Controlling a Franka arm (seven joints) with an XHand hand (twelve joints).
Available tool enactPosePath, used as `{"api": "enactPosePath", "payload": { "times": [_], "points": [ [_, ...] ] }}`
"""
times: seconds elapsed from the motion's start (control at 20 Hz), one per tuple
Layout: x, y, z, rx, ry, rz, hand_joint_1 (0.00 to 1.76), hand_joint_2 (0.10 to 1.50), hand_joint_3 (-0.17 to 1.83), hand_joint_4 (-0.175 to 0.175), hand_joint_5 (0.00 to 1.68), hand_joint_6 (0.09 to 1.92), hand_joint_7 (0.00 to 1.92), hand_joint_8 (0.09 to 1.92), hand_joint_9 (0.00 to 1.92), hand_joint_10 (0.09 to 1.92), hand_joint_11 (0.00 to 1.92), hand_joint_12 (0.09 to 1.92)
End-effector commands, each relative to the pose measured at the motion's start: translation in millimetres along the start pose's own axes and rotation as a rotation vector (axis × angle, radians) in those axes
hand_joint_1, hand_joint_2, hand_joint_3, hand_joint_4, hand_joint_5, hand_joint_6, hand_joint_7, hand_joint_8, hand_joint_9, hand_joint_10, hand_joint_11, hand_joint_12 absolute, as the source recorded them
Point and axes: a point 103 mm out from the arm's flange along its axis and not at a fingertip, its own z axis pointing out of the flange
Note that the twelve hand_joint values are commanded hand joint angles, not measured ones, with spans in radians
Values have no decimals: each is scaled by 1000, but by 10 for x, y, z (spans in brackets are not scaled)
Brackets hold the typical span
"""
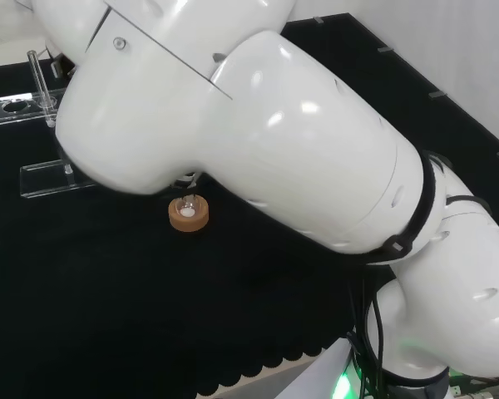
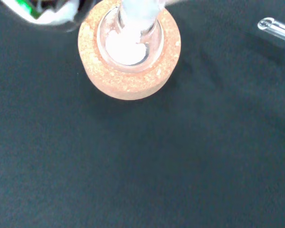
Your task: Remove the funnel from the round-bottom flask.
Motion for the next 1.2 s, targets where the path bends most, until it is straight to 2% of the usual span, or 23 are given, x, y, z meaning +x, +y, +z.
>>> {"api": "enactPosePath", "payload": {
  "times": [0.05,0.15,0.3,1.05,1.1,1.2],
  "points": [
    [-25,-154,-177,-146,-165,62,903,628,623,-69,843,637,868,668,1233,385,1065,975],
    [-26,-219,-261,-174,-187,67,932,636,624,-92,877,702,916,672,1336,315,1188,866],
    [-29,-305,-384,-185,-200,69,946,640,626,-104,895,726,936,675,1392,274,1247,814],
    [-30,-529,-556,-188,-213,79,948,640,632,-102,850,774,864,704,1419,209,1265,782],
    [-46,-541,-556,-196,-191,81,948,640,632,-102,848,775,861,704,1419,207,1264,782],
    [-69,-568,-563,-196,-189,86,948,640,632,-102,843,775,856,705,1419,204,1262,782]
  ]
}}
